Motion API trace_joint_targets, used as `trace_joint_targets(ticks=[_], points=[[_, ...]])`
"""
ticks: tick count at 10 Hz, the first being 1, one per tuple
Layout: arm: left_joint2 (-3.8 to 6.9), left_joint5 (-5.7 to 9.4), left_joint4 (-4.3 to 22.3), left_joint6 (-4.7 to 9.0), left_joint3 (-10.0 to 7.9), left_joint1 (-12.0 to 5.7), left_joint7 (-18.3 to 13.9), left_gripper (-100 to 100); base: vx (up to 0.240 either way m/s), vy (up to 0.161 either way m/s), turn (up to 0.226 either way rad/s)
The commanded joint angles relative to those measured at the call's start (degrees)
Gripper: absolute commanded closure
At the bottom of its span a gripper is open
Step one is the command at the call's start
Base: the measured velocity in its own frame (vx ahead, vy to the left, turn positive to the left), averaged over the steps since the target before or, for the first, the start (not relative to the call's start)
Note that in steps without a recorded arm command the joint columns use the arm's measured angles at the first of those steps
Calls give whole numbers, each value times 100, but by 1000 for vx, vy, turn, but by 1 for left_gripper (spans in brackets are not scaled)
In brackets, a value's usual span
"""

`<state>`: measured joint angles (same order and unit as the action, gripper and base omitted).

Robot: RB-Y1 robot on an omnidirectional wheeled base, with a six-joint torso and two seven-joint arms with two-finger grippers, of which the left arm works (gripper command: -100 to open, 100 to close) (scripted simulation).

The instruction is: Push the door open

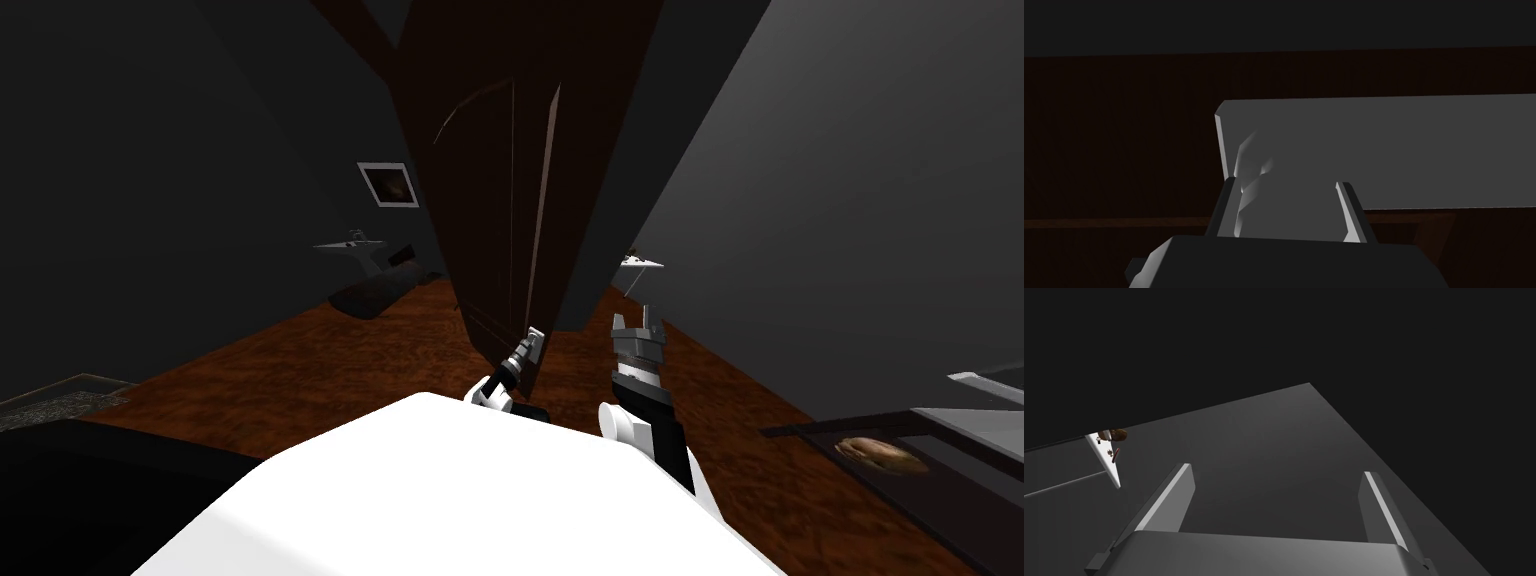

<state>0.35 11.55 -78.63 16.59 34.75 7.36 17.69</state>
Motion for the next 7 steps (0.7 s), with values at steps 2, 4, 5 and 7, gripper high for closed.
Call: trace_joint_targets(ticks=[2, 4, 5, 7], points=[[-118, 66, 63, 30, -230, -42, -27, 100, 95, -195, 112], [-163, 62, 44, 14, -241, -27, -11, 100, 48, -140, 64], [-21, 86, 33, 20, -369, -61, -13, 100, 52, -109, 46], [80, 108, 43, 18, -500, -84, -14, 100, 99, -189, 109]])
